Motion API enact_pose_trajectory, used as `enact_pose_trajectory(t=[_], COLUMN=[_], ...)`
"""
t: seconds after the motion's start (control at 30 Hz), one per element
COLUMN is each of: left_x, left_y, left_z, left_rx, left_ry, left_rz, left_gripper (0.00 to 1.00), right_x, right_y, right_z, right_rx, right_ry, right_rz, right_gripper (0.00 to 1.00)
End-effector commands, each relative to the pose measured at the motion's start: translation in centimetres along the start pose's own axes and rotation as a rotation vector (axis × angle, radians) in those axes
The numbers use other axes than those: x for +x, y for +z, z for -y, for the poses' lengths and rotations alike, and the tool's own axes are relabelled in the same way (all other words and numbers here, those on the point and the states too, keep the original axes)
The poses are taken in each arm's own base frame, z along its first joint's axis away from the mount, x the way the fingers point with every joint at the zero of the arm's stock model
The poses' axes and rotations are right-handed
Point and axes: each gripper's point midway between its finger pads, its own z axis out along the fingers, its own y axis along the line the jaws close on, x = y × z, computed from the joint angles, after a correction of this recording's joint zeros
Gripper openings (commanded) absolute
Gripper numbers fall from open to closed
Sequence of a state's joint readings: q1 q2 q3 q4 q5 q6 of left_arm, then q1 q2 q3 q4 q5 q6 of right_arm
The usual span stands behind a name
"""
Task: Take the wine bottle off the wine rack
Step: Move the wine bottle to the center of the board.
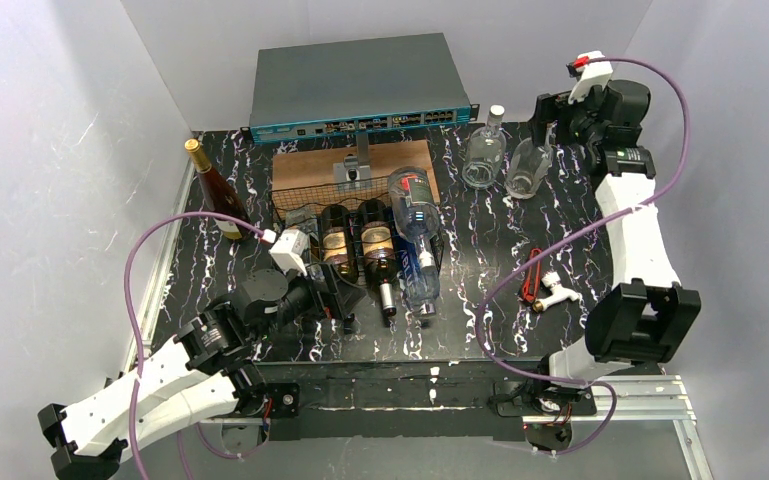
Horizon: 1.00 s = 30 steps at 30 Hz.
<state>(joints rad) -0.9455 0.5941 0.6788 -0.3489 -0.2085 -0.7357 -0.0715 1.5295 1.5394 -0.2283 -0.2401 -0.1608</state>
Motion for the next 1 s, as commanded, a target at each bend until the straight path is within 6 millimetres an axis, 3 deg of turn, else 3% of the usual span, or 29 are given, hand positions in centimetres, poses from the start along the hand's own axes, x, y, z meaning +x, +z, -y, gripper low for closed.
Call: enact_pose_trajectory(t=[0.0, 0.13, 0.33, 0.43, 0.77, 0.97], left_x=[0.0, 0.1, 0.2, 0.4, 0.6, -0.1], left_y=[0.2, 0.3, 0.3, 0.4, 1.4, 3.5], left_z=[0.1, 0.3, 0.3, 0.2, 1.5, 3.2], left_rx=[0.006, 0.012, 0.019, 0.020, 0.046, 0.004], left_ry=[-0.011, -0.016, -0.026, -0.036, -0.099, -0.154], left_rz=[0.003, -0.001, 0.002, 0.003, -0.028, -0.076], left_gripper=[0.98, 0.98, 0.98, 0.98, 0.98, 0.98], right_x=[-0.9, -0.5, 2.2, 3.3, 8.3, 10.8], right_y=[-2.9, -5.3, -8.9, -10.2, -12.2, -12.4], right_z=[-2.6, -4.8, -9.7, -11.2, -18.3, -19.3], right_rx=[-0.113, -0.193, -0.446, -0.508, -0.675, -0.695], right_ry=[-0.017, -0.008, -0.034, 0.001, -0.012, 0.027], right_rz=[0.021, 0.015, -0.059, -0.094, -0.256, -0.282], right_gripper=[0.98, 0.98, 0.98, 0.98, 0.98, 0.98])
